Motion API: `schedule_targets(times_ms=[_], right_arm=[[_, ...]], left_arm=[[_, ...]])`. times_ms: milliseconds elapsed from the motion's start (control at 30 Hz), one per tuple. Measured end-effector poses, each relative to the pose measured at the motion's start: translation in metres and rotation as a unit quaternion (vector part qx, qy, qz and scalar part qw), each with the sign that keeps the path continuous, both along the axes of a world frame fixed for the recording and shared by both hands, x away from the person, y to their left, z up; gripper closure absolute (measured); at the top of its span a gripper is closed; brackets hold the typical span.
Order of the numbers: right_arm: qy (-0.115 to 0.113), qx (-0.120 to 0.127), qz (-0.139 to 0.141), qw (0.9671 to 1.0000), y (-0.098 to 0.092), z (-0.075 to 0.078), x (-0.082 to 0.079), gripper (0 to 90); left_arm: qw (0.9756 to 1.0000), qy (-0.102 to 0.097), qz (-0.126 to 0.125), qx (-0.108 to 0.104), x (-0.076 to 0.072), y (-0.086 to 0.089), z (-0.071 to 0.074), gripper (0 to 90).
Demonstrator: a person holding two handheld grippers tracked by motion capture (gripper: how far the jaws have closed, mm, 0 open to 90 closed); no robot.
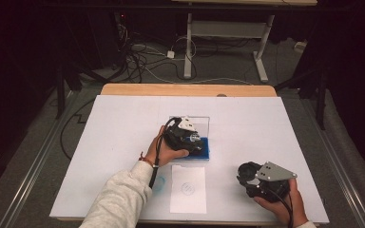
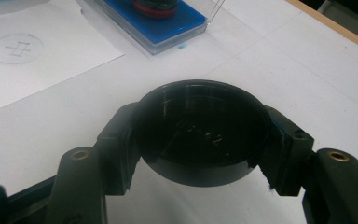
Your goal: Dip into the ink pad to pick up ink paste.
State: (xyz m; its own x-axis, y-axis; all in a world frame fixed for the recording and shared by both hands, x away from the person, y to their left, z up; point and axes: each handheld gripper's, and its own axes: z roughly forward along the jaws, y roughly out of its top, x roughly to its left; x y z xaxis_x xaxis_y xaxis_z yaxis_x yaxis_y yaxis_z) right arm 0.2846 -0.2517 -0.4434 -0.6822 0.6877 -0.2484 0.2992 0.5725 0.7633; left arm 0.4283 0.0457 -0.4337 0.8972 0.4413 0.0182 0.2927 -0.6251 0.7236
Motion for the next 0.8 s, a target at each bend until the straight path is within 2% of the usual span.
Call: schedule_targets(times_ms=[167, 467, 533, 633, 800], right_arm=[[0.002, -0.002, -0.001, 1.0000, 0.0006, -0.0007, 0.0004, 38.3], [0.002, -0.008, -0.001, 1.0000, 0.0017, -0.0015, 0.0007, 38.3], [0.003, -0.008, -0.001, 1.0000, 0.0018, -0.0016, 0.0008, 38.3], [0.003, -0.008, 0.000, 1.0000, 0.0020, -0.0016, 0.0009, 38.3], [0.002, -0.010, 0.002, 0.9999, 0.0028, -0.0015, 0.0001, 38.3]], left_arm=[[0.9998, 0.005, 0.006, -0.020, -0.0019, 0.0029, -0.0041, 54.9], [0.9999, 0.010, 0.007, -0.006, -0.0038, 0.0000, -0.0015, 55.0], [0.9999, 0.004, 0.007, 0.008, -0.0047, -0.0018, -0.0001, 55.0], [0.9998, 0.004, 0.007, 0.017, -0.0046, -0.0031, 0.0011, 54.9], [0.9998, 0.001, 0.011, 0.018, -0.0044, -0.0041, 0.0005, 54.9]])
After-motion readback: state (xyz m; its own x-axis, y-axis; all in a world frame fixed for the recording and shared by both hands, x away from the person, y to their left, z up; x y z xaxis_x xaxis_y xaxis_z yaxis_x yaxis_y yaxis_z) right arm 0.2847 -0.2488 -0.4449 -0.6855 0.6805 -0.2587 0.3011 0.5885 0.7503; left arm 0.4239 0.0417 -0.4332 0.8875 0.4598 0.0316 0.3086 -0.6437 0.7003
